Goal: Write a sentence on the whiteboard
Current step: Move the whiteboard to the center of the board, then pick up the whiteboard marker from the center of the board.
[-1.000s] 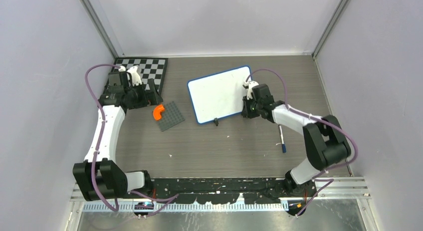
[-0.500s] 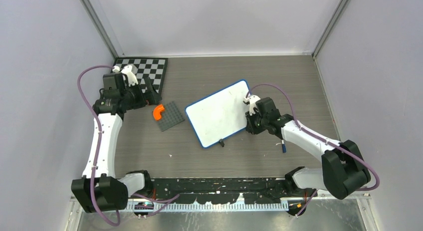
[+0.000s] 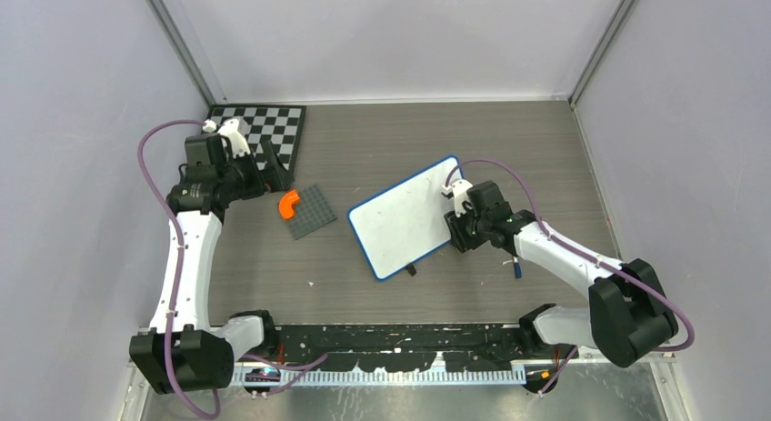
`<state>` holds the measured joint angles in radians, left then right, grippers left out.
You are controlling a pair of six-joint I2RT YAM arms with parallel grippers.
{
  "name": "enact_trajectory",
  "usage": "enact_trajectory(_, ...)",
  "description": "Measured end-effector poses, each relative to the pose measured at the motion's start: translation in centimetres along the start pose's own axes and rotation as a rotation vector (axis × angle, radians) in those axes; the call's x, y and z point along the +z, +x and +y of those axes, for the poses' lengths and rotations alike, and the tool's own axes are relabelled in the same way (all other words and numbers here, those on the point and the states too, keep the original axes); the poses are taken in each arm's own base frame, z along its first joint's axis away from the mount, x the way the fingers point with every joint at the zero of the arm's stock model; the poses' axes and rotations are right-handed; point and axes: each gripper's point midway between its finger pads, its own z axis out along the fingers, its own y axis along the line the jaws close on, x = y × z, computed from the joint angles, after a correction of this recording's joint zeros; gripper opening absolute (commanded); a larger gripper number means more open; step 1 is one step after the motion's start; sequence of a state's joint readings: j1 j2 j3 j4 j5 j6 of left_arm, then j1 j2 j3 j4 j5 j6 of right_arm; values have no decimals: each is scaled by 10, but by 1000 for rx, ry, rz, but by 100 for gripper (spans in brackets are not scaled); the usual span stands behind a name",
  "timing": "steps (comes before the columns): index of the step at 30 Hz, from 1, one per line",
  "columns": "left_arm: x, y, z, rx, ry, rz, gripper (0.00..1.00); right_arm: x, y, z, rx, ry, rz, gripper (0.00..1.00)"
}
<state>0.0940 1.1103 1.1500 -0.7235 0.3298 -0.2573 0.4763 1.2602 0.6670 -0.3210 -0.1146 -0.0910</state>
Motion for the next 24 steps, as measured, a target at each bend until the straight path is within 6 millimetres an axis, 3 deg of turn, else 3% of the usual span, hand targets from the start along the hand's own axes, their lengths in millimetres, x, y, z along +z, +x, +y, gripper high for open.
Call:
enact_trajectory(7,-1,1,-1,13,7,6,100,-15,5,1,-9,-1,29,67)
enact_trajectory(15,-1,1,-2,46,17,24,100,-67,-31,-11,-36,65,-61,71)
enact_trajectory(19,1,1,-1,50,16,30,100,-95,-34,-34,-49,131,-40,68)
enact_trajectory(24,4,3,1,47,14,41,100,-115,-3,-90,80,219,128,55)
